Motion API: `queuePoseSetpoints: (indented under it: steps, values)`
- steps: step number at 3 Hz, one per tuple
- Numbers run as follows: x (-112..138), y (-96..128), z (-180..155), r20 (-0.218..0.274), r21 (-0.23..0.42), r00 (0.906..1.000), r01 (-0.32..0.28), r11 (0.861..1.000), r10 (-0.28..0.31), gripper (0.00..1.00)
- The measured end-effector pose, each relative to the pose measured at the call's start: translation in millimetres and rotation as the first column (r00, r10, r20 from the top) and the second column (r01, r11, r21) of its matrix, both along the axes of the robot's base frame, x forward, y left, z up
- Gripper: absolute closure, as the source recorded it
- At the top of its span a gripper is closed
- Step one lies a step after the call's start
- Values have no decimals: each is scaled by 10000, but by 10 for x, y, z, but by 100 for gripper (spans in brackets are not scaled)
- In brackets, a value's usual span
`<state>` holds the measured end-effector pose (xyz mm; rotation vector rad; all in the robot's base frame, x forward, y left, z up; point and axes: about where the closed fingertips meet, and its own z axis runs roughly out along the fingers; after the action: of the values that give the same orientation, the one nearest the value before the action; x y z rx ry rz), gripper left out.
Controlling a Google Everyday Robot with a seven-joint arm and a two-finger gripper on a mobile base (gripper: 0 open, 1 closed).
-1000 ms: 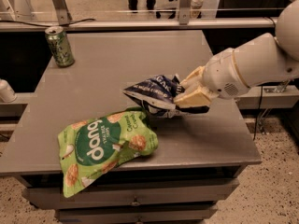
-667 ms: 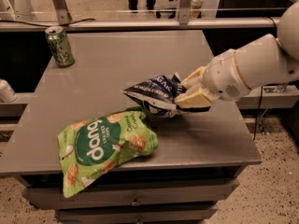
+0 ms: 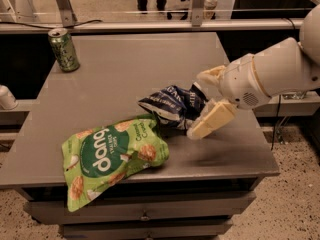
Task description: Move blue chip bag near green rice chip bag
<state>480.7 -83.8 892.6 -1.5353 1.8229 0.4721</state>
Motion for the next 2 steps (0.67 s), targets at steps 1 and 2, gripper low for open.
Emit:
queuePoseSetpoints:
  steps: [1, 2]
  values:
    - [-6, -122, 98, 150, -33, 9998, 156, 9999, -155, 0]
    - [95, -550, 267, 489, -240, 9978, 470, 9986, -458, 0]
